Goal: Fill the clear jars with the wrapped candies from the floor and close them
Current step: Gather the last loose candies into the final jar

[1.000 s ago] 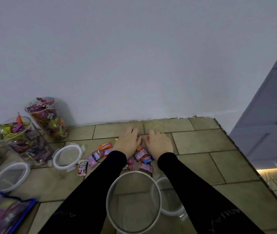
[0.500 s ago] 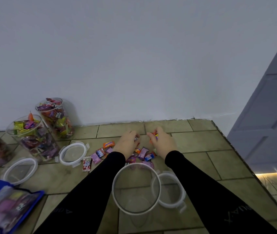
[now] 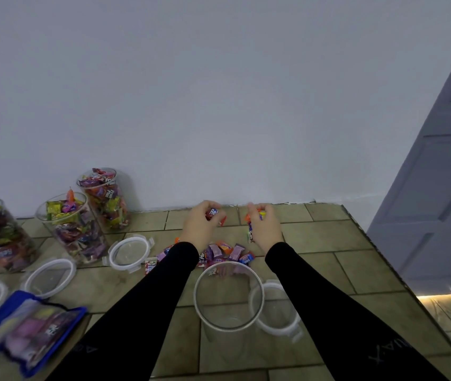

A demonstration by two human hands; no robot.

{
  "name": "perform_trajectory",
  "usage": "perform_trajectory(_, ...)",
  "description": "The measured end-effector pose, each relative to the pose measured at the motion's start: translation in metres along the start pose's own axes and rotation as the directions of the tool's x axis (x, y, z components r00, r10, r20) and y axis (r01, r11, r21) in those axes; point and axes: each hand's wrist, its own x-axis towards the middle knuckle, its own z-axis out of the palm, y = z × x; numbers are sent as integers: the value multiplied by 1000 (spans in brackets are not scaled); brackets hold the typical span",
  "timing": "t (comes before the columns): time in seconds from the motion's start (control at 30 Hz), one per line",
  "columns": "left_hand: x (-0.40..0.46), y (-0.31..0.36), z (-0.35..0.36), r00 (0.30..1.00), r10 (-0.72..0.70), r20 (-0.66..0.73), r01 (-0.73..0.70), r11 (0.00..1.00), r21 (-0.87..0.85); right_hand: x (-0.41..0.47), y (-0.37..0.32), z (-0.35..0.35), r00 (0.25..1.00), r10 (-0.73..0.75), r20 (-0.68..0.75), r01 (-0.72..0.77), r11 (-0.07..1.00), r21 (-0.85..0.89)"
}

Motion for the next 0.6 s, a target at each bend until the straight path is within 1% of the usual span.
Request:
perform_trajectory(0.07, 0, 5, -4, 999, -27, -29, 24, 995, -98, -2, -5, 1, 999, 40, -28, -38, 997, 65)
perform_trajectory(0.13, -1, 12, -6, 998, -44, -49, 33, 979, -201, -5, -11, 2, 997, 76, -24, -73, 992, 105)
perform_trajectory(0.23, -5, 25, -11, 996, -57, -69, 33, 951, -307, -15, -26, 1, 995, 96, -16, -91, 978, 188)
perform_trajectory(0.33, -12, 38, -16, 995, -63, -83, 28, 929, -370, -25, -42, -2, 997, 82, -14, -75, 963, 260)
perform_trajectory(0.5, -25, 60, -28, 993, -62, -101, 10, 895, -445, -43, -67, -7, 998, 46, -40, -31, 949, 314)
perform_trajectory(0.6, -35, 72, -34, 992, -54, -110, -6, 874, -485, -55, -79, -10, 999, 35, -28, -22, 932, 361)
